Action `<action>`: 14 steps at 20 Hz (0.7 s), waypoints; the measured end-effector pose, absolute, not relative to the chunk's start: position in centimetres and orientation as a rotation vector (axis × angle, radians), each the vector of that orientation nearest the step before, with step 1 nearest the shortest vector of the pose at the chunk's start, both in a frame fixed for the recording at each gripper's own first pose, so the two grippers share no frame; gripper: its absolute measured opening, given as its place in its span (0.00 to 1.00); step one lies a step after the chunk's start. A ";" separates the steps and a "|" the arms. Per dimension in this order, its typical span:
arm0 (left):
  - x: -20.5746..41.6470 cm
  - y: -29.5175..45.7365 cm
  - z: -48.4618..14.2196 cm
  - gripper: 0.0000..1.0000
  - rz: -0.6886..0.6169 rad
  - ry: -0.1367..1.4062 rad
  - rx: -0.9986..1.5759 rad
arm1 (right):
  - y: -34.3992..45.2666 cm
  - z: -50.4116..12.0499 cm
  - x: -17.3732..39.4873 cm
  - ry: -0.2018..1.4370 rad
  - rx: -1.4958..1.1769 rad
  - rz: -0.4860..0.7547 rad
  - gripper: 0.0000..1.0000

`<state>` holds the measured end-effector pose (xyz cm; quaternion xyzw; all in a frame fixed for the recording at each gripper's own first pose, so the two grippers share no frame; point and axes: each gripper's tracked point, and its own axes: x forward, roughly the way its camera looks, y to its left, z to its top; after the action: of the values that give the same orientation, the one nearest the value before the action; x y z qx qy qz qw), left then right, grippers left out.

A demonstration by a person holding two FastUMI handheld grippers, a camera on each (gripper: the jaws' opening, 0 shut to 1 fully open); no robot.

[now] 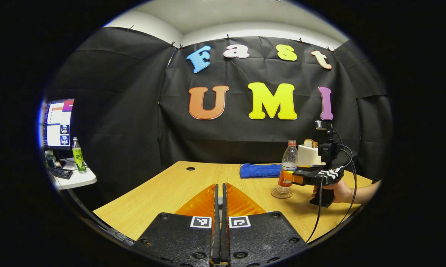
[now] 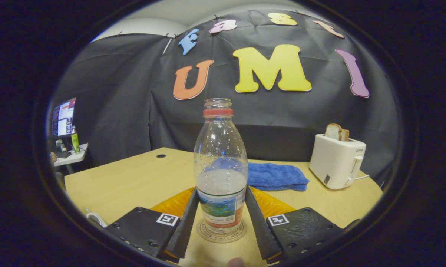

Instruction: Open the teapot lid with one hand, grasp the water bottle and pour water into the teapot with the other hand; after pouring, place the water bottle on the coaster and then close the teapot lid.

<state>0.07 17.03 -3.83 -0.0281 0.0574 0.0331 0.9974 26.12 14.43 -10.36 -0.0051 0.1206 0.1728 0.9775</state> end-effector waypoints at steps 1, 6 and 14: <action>0.1 17.2 -3.9 0.03 0.069 0.115 -0.060 | 14.4 -10.7 26.3 0.246 -0.017 0.345 0.73; 0.1 17.2 -4.2 0.03 0.070 0.121 -0.063 | 14.4 -11.4 26.3 0.259 -0.015 0.342 0.76; 0.0 16.4 -3.3 0.03 0.059 0.102 -0.056 | 13.4 -10.0 23.1 0.255 0.025 0.352 0.99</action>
<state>-0.01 16.35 -3.33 -0.0280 0.0511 0.0293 0.9979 23.09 13.40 -10.02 0.0122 0.1264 0.1745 0.9764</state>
